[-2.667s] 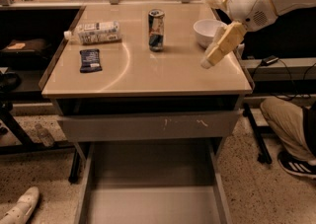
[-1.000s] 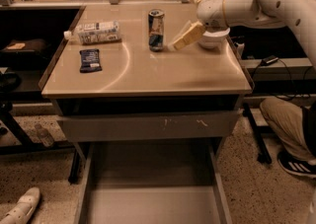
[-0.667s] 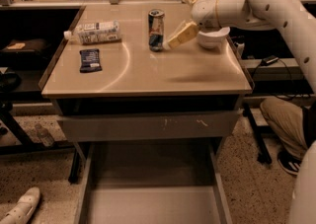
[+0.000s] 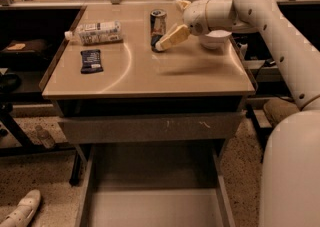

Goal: Place redbull can into middle drawer

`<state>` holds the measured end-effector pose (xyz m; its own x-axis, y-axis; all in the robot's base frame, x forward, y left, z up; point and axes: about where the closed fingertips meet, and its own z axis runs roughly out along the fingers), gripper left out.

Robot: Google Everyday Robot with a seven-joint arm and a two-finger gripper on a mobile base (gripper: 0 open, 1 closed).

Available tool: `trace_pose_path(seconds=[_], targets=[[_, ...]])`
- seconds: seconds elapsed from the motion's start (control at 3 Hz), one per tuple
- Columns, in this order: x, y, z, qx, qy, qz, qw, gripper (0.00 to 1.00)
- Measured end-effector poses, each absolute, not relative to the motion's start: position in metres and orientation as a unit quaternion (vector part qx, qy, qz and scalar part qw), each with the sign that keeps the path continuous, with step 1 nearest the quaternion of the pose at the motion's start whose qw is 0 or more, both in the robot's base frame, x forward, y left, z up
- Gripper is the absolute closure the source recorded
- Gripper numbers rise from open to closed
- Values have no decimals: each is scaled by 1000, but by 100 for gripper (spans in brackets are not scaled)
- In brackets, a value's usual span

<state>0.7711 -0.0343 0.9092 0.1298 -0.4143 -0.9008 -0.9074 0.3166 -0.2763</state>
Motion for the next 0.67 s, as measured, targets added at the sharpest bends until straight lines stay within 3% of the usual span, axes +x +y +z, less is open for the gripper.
trace_pose_path(seconds=[0.67], targets=[[792,-23,887,-532,635,258,496,0]])
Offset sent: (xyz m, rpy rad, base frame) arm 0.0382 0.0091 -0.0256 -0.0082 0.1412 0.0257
